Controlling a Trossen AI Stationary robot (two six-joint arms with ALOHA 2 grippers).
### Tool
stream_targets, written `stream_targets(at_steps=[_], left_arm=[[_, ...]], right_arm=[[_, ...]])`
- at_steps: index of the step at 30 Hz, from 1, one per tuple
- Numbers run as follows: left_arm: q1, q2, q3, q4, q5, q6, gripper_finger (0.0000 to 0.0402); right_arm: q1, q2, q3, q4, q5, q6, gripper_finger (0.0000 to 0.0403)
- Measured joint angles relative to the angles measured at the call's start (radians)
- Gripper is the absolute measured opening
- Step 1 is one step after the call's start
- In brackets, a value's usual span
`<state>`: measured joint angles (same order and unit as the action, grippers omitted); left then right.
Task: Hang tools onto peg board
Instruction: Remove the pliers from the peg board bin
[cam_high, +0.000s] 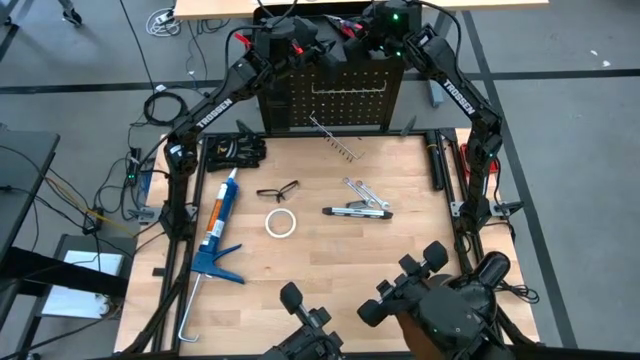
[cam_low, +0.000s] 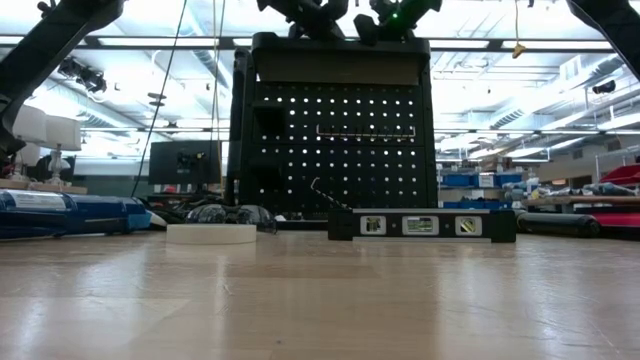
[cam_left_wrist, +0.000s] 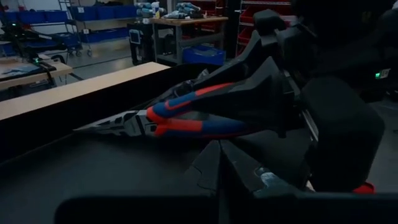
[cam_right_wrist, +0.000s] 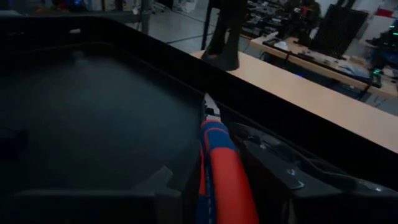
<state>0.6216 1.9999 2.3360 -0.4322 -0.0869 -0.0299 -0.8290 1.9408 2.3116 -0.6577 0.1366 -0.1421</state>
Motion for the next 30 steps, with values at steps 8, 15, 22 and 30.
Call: stream_targets(at_steps=[8, 15, 22, 30], left_arm=[[-0.001, -0.001, 0.0, -0.003, 0.014, -0.006, 0.0015], [-0.005, -0.013, 0.0, -0.005, 0.017, -0.005, 0.0015], [-0.005, -0.021, 0.02, -0.026, 0.013, -0.008, 0.0015], [0.01, -0.062, 0.02, -0.034, -0.027, -0.012, 0.0015]], right_arm=[[-0.002, 0.001, 0.0, -0.033, -0.043, -0.022, 0.0086], [-0.005, 0.001, -0.003, -0.01, -0.078, -0.027, 0.0086], [-0.007, -0.005, 0.003, 0.038, -0.128, -0.056, 0.0086], [-0.007, -0.013, 0.007, 0.05, -0.143, -0.096, 0.0086]])
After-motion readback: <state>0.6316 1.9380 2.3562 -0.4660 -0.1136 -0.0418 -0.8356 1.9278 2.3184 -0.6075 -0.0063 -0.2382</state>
